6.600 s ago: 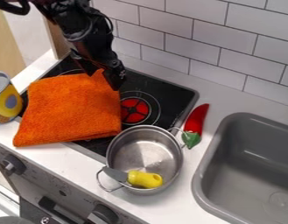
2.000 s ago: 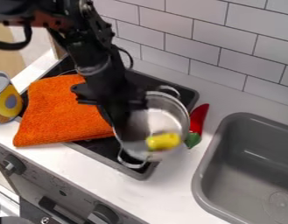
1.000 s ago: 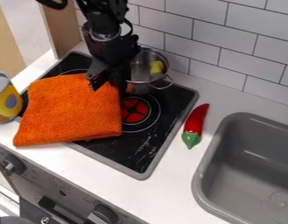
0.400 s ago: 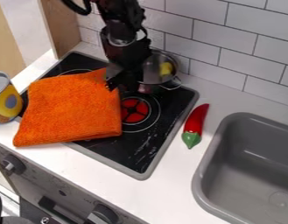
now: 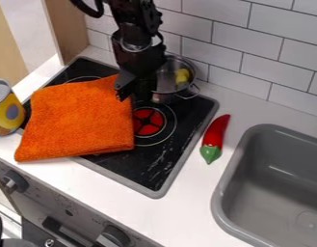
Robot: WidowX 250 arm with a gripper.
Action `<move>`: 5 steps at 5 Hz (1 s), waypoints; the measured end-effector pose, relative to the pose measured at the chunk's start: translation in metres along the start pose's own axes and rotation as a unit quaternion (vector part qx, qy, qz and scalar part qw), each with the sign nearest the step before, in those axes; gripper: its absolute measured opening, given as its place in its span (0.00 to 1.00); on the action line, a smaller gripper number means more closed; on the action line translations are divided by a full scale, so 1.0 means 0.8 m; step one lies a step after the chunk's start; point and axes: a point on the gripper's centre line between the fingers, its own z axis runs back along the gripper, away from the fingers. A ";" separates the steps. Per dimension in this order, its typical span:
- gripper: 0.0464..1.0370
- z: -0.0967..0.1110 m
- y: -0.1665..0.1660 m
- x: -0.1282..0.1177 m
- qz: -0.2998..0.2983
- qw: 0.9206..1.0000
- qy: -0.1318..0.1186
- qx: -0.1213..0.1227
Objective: Moved the silver pot to the top of the right burner
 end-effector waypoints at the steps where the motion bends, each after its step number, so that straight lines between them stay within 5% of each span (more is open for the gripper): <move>1: 0.17 0.002 0.000 0.009 0.001 1.000 -0.027 0.012; 4: 0.95 0.049 0.003 0.004 -0.089 0.994 -0.037 -0.042; 5: 0.96 0.062 0.027 -0.001 -0.154 0.986 -0.044 -0.047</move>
